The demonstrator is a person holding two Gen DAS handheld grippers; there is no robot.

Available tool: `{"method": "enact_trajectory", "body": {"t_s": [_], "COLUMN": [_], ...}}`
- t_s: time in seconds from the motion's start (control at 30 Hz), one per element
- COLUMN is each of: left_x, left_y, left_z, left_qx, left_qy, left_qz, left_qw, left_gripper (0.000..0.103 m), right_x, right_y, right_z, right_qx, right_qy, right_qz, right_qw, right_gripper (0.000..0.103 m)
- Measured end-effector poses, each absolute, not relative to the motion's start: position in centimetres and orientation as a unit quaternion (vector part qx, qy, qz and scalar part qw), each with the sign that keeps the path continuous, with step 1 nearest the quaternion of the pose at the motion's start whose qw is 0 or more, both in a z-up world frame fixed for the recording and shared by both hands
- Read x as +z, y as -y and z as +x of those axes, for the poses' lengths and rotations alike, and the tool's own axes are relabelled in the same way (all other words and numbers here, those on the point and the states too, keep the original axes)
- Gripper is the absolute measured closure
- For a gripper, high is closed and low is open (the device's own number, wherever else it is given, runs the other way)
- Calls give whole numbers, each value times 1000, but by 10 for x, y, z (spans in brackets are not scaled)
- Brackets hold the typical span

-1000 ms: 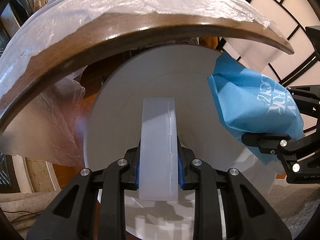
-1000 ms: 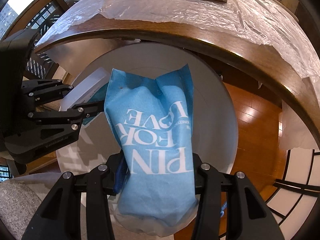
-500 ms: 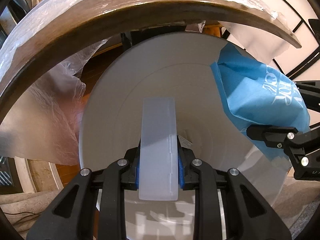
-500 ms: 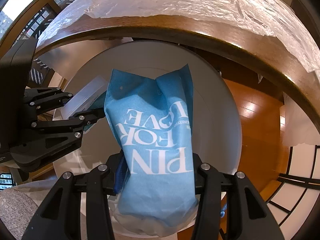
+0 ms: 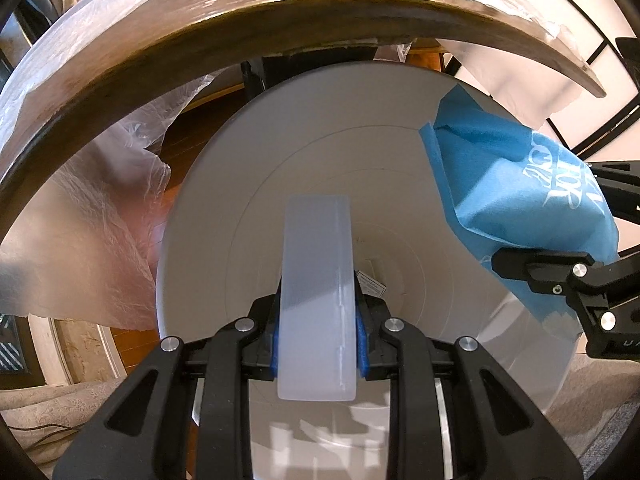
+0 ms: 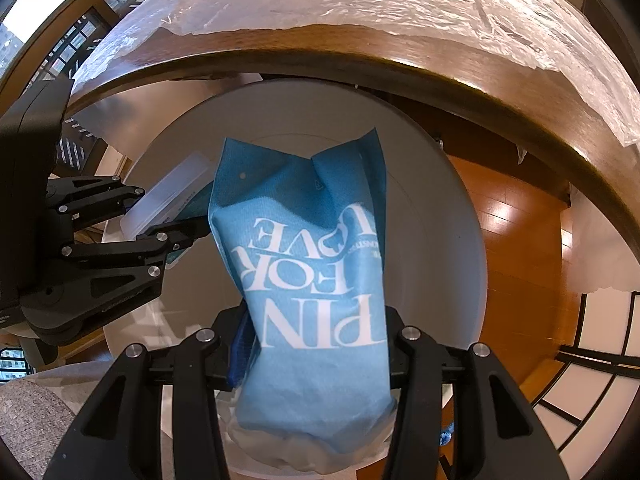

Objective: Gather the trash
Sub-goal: 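Open both tools to drop the white box and blue bag into the bin, then move the left tool to the white-and-purple medicine box while the right tool approaches the tan box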

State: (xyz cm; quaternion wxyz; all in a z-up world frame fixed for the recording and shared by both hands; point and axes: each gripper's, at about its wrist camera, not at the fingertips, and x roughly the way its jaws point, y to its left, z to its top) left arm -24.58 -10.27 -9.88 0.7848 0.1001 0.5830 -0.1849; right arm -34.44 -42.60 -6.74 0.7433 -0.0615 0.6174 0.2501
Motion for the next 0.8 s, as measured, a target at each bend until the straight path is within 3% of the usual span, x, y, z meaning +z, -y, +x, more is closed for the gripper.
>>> {"method": "enact_trajectory", "body": {"t_s": [0.13,0.17,0.2,0.23,0.27,0.6,0.67,0.8], "left_x": [-99,-98,-100,-99,-96,-59,-37,1], "left_y": [103,103,104,104,103,90,90,95], "left_z": [-247,-248,-247,-247,-249,-252,-255,-256], "left_qx": [-196,-202,-204,-200,-196,-198,-205,-209], "left_qy": [-580,-580,-583,-581,-572,-554,-531,-484], "left_qz": [98,98,103,107,110,76,69,65], "left_qw": [785,783,780,782,789,805,819,847], "left_gripper": [74,68,59,37,32,28,15,8], "right_x": [-64,-63,-61,-59,-56,3,21,56], "right_y": [426,427,430,432,435,467,474,491], "right_z": [-344,-344,-344,-343,-343,-343,-340,-321], "right_qx": [249,247,244,243,242,228,225,200], "right_qy": [-615,-615,-613,-611,-608,-552,-527,-477], "right_qz": [-56,-54,-47,-42,-32,-19,-18,-10], "right_qw": [746,747,750,752,755,802,819,856], "right_gripper": [54,49,36,31,30,26,20,13]}}
